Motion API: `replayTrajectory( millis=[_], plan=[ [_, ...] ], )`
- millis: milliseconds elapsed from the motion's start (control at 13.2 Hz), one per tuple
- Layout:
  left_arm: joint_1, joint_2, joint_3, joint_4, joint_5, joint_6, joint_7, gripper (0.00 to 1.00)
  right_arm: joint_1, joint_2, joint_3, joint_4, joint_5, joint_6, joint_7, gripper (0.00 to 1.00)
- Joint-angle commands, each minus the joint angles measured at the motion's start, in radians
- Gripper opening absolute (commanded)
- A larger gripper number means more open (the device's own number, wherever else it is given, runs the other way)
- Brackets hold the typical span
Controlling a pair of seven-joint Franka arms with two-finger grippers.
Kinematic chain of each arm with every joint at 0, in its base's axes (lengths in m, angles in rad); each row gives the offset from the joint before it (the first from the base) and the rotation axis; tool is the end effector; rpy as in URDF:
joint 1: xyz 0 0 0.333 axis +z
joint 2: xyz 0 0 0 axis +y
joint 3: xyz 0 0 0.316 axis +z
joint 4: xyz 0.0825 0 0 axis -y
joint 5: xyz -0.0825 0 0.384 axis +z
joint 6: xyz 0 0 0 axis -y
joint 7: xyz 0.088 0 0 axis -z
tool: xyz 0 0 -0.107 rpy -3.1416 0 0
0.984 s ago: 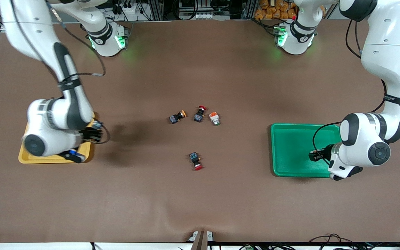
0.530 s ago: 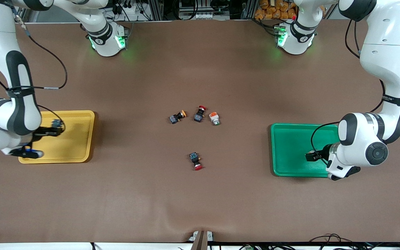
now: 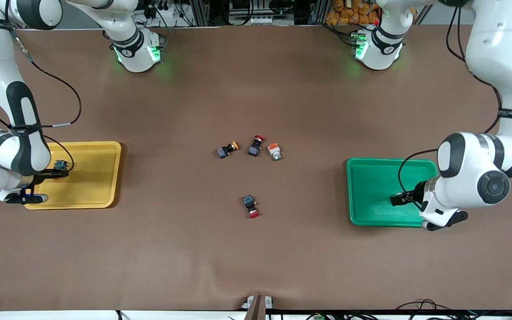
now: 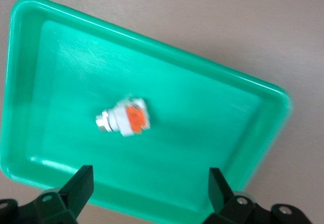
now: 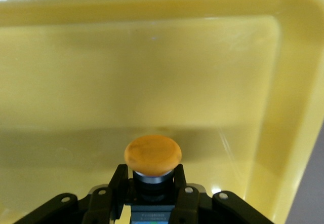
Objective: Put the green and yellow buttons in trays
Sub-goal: 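Release the green button in the green tray while the right gripper drops yellow, then reach the left gripper to a second green button while the right gripper reaches yellow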
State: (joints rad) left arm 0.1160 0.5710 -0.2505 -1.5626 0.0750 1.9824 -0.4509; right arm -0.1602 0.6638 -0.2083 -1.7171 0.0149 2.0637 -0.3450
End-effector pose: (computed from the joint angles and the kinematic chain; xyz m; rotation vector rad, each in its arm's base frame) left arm 0.6774 -0.0637 0.3096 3.0669 0.4808 -0.2293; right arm 0.5970 -0.2200 0.1885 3.0920 -0.0139 -0.5091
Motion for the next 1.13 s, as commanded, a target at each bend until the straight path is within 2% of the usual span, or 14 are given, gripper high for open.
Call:
replayTrajectory(
  millis=[0,227,303,378,454,1059],
  plan=[
    [-0.001,-0.04,-0.061,-0.024,0.005,-0.017,-0.116,1.0,-0.009,-0.003,0.012,0.01,-0.012,-0.004,-0.006,0.37],
    [-0.009,-0.04,-0.121,-0.028,0.008,-0.025,-0.293,1.0,-0.012,-0.003,0.012,0.011,-0.012,-0.002,-0.006,0.42],
    [-0.021,-0.04,-0.131,-0.027,0.008,-0.03,-0.34,1.0,-0.013,-0.001,0.012,0.011,-0.012,0.0,-0.008,0.58],
    [-0.033,-0.04,-0.139,-0.027,0.008,-0.036,-0.392,1.0,-0.013,-0.001,0.013,0.01,-0.012,0.001,-0.006,0.93],
    [-0.054,-0.039,-0.141,-0.03,0.008,-0.037,-0.426,1.0,-0.013,-0.001,0.013,0.011,-0.01,0.001,-0.008,1.0],
    [-0.281,0.003,-0.142,-0.031,0.006,0.024,-0.803,1.0,0.005,-0.013,0.018,0.017,-0.004,-0.025,0.004,1.0]
  ],
)
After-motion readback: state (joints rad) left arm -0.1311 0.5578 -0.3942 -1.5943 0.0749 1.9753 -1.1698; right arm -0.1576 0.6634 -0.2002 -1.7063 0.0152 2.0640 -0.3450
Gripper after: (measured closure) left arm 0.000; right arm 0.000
